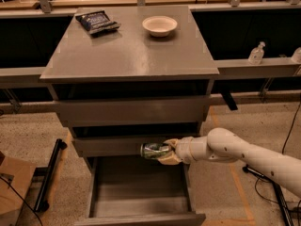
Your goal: Place green can into bottom drawer
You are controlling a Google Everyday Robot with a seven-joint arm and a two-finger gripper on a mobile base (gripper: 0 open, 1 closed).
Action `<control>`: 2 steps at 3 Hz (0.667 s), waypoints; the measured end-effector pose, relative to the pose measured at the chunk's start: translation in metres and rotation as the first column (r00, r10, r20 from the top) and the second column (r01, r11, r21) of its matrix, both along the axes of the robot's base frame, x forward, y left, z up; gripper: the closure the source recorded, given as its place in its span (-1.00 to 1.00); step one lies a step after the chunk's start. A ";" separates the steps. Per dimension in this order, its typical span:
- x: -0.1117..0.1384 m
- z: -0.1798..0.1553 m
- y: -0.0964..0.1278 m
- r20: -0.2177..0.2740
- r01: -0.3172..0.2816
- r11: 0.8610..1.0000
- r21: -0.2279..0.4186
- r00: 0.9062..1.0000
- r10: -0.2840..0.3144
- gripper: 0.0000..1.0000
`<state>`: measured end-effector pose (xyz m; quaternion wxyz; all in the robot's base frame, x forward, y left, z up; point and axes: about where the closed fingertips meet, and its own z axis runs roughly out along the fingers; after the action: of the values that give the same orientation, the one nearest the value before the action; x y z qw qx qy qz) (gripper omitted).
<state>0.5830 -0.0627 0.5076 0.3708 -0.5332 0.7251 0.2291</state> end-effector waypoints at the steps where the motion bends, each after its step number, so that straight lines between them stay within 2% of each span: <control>1: -0.001 -0.080 -0.005 -0.080 0.068 0.997 0.044 0.995 -0.064 1.00; 2: -0.017 -0.113 0.004 -0.135 0.070 0.995 0.068 0.989 -0.061 1.00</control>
Offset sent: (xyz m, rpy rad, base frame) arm -0.0008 -0.0052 -0.0718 0.0413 0.0690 -0.0595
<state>0.5663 -0.0590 0.3947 0.3483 -0.4788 0.7564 0.2780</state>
